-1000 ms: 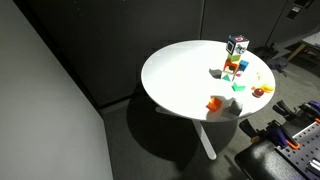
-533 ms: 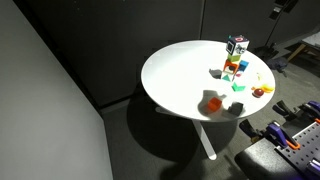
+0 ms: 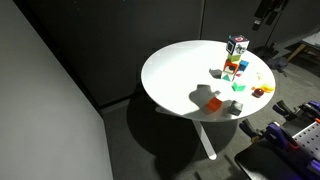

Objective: Put the orange block on top of the pile of plush cubes

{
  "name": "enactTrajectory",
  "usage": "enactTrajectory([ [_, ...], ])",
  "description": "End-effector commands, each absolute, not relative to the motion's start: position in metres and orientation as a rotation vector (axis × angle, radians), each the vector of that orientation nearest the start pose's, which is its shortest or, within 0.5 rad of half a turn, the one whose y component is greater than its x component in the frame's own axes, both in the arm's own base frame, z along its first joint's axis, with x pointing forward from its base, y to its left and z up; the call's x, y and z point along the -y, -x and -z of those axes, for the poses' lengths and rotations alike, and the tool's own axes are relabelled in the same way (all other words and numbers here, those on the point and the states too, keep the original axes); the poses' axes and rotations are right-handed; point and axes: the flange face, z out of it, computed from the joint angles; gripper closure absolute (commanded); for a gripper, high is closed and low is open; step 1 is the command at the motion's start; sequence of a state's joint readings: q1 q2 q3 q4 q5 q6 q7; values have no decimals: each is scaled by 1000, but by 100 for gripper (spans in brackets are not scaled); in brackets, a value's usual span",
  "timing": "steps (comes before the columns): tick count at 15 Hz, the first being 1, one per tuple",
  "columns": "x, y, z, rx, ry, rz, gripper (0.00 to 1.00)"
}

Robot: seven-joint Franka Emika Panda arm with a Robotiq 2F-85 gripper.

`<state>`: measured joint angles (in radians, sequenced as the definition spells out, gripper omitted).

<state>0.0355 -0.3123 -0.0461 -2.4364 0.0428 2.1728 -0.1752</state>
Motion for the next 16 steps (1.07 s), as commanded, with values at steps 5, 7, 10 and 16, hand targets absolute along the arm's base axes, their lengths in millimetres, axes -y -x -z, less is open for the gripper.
enactTrajectory([
  [5, -19, -464, -376, 284, 3086, -21, 0],
  [7, -26, -466, -363, 312, 3090, -19, 0],
  [10, -36, -467, -342, 341, 3097, -9, 0],
  [16, -47, -466, -307, 367, 3107, 26, 0],
])
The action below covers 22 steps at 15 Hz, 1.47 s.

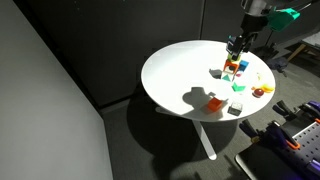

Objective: Put the orange block on top of the pile of plush cubes

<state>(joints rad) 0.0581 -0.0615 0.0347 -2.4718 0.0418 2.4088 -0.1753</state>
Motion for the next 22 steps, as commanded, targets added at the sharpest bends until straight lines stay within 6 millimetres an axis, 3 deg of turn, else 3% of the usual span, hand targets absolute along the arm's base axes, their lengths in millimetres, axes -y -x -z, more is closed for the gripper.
enactTrajectory([
  [1, -47, -466, -304, 369, 3106, 24, 0],
  [15, -46, -465, -297, 375, 3093, -18, 0],
  [22, -62, -472, -258, 428, 3101, -60, 0],
])
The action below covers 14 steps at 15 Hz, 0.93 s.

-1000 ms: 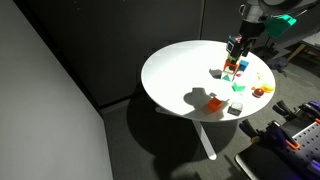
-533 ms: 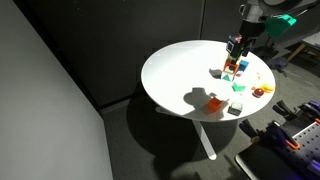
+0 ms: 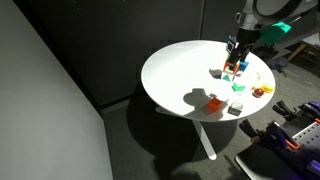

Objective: Put the orange block on top of the pile of plush cubes

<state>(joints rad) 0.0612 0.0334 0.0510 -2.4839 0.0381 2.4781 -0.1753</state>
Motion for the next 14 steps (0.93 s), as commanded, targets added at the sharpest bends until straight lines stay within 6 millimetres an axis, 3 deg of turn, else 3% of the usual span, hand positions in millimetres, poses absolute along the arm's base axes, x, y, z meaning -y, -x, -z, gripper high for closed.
enactTrajectory([
  [1, -66, -473, -250, 445, 3103, -59, 0],
  [7, -79, -475, -210, 487, 3115, -68, 0],
  [14, -85, -478, -162, 357, 3133, -75, 0],
])
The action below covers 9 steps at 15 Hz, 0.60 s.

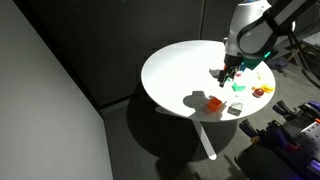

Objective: Put the orange block on top of the pile of plush cubes

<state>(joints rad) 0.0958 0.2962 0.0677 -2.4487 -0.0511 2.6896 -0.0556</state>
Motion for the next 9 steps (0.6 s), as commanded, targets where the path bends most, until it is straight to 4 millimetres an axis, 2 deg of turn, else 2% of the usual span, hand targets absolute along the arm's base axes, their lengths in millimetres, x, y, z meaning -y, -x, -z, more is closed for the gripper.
enactTrajectory([
  [1, -86, -478, -155, 341, 3130, -80, 0],
  [5, -90, -476, -126, 318, 3131, -75, 0],
  [9, -96, -473, -97, 389, 3128, -97, 0],
])
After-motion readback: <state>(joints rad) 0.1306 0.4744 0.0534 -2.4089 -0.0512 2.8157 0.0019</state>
